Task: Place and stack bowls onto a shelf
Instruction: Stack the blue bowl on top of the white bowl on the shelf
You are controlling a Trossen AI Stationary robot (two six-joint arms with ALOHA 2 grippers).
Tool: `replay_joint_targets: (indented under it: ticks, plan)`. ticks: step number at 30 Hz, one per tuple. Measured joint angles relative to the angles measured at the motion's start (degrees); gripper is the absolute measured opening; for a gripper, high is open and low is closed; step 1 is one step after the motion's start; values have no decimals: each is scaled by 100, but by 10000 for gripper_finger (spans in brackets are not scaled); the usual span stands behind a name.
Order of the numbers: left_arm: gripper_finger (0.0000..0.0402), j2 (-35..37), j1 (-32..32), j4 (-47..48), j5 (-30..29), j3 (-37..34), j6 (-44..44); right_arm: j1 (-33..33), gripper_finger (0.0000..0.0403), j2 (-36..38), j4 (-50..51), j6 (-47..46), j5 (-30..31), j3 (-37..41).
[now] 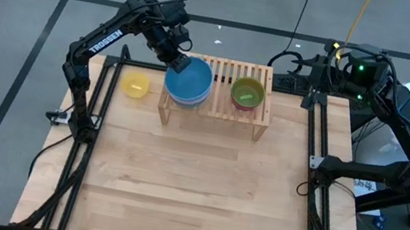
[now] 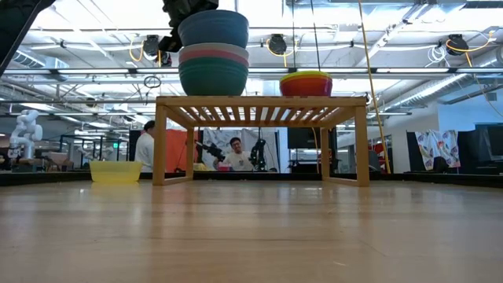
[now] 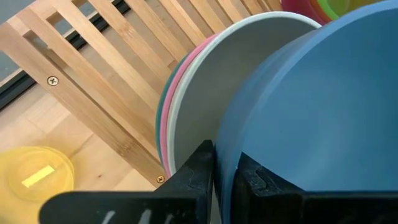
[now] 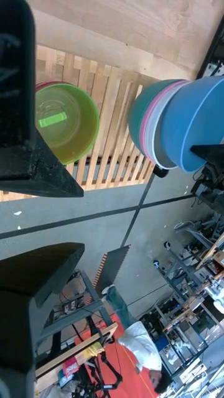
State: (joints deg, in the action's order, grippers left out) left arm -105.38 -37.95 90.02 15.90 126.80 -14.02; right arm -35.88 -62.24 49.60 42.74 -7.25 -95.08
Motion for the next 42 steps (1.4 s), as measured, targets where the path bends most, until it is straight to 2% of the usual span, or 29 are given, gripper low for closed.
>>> replay_joint_targets:
  ticks: [12,20,29,38,42]
  plan:
    - [26,-22,-42,-2,-92,0,-262,0,121,0,1,10,-2,0]
    - [9,-22,-42,0,-96,0,-42,0,121,0,-2,15,-2,0]
    - [40,-22,-28,-126,-145,0,254,1,121,0,-2,2,-2,0]
    - [93,-24,-15,-162,-151,0,-9,1,121,0,-2,-2,-2,0]
    - [103,-24,-17,-160,-160,0,-17,-1,121,0,-2,-2,-2,0]
